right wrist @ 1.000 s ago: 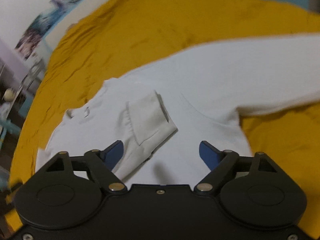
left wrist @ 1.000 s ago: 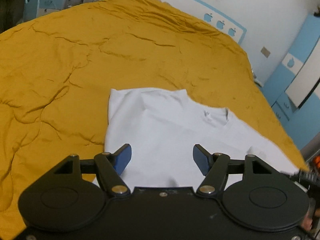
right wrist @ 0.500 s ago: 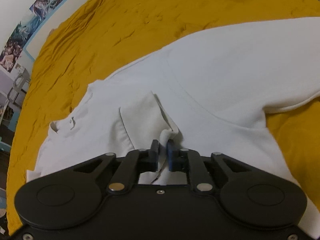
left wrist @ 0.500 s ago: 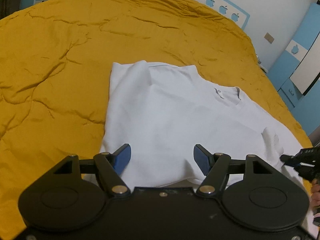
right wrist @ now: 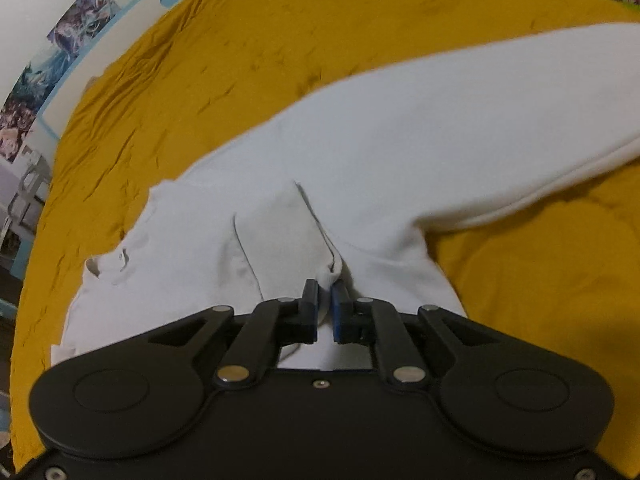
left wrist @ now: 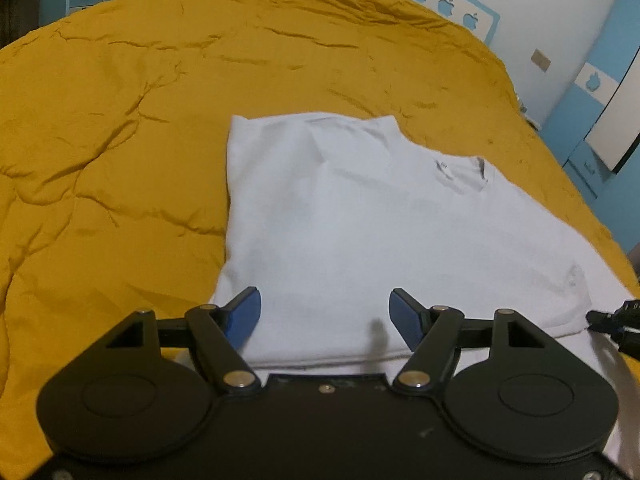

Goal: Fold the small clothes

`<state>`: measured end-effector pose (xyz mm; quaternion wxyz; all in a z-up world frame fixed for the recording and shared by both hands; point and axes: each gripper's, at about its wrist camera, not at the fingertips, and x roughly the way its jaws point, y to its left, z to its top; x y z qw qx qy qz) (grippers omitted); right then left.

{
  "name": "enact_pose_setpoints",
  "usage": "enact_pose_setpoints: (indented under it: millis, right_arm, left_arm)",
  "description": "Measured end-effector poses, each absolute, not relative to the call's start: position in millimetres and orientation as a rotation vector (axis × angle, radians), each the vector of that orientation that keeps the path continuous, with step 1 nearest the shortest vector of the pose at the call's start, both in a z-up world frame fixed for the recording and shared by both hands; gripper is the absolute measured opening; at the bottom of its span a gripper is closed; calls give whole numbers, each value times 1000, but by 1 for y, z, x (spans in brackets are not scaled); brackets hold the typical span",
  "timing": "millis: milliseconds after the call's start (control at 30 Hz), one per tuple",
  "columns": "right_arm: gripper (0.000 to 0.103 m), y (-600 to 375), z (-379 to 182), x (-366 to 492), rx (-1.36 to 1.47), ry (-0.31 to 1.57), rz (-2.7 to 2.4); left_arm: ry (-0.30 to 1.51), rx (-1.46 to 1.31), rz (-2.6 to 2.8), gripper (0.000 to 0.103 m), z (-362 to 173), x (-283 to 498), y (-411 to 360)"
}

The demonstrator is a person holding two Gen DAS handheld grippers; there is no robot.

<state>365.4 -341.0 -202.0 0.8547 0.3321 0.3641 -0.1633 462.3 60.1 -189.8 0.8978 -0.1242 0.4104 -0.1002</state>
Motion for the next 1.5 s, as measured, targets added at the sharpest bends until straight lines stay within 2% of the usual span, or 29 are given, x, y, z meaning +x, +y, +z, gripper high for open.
enact_pose_setpoints:
  millis: [67, 133, 200, 267, 333, 400, 467, 533, 600, 767, 967, 1267, 1333, 1367, 1400, 1500]
  right_arm:
    - [13, -346, -202, 361, 715, 747, -321]
    - [26, -352, -196, 354, 740, 738, -308]
    - [43, -356, -184, 342, 720, 708, -322]
    - [50, -365, -169, 327, 684, 664, -351]
    - [50, -383, -156, 306, 665, 630, -389]
    - [52, -408, -147, 284, 672, 605, -438]
    - [58, -435, -141, 260, 682, 567, -504]
    - [64, -463, -137, 236, 679, 532, -591]
    - [68, -491, -137, 210, 699, 501, -681]
    - [68, -552, -152, 169, 820, 428, -829]
    - [68, -598, -189, 165, 964, 403, -916]
    - [69, -630, -202, 189, 952, 326, -939]
    - [51, -631, -203, 191, 951, 319, -944]
    - [28, -632, -203, 192, 945, 325, -947]
    - [13, -632, -203, 191, 945, 332, -953]
    - [11, -630, -196, 184, 948, 294, -942]
  left_arm:
    - [857, -248, -206, 73, -189, 462, 60]
    - [856, -245, -208, 73, -185, 461, 59]
    - [849, -246, -207, 75, -181, 458, 59]
    - [837, -251, -209, 76, -175, 454, 60]
    - [827, -248, -215, 77, -168, 450, 60]
    - [811, -238, -216, 82, -161, 444, 60]
    - [787, -223, -211, 95, -153, 437, 59]
    - [762, -206, -209, 103, -146, 429, 57]
    - [741, -186, -210, 103, -140, 423, 52]
    - [750, -153, -229, 103, -137, 421, 35]
    - [751, -125, -198, 103, -144, 428, 21]
    - [803, -130, -146, 103, -161, 436, 24]
    - [809, -128, -140, 103, -163, 437, 25]
    - [811, -128, -140, 103, -163, 438, 26]
    - [812, -128, -139, 103, -164, 439, 26]
    - [813, -138, -139, 103, -165, 439, 29]
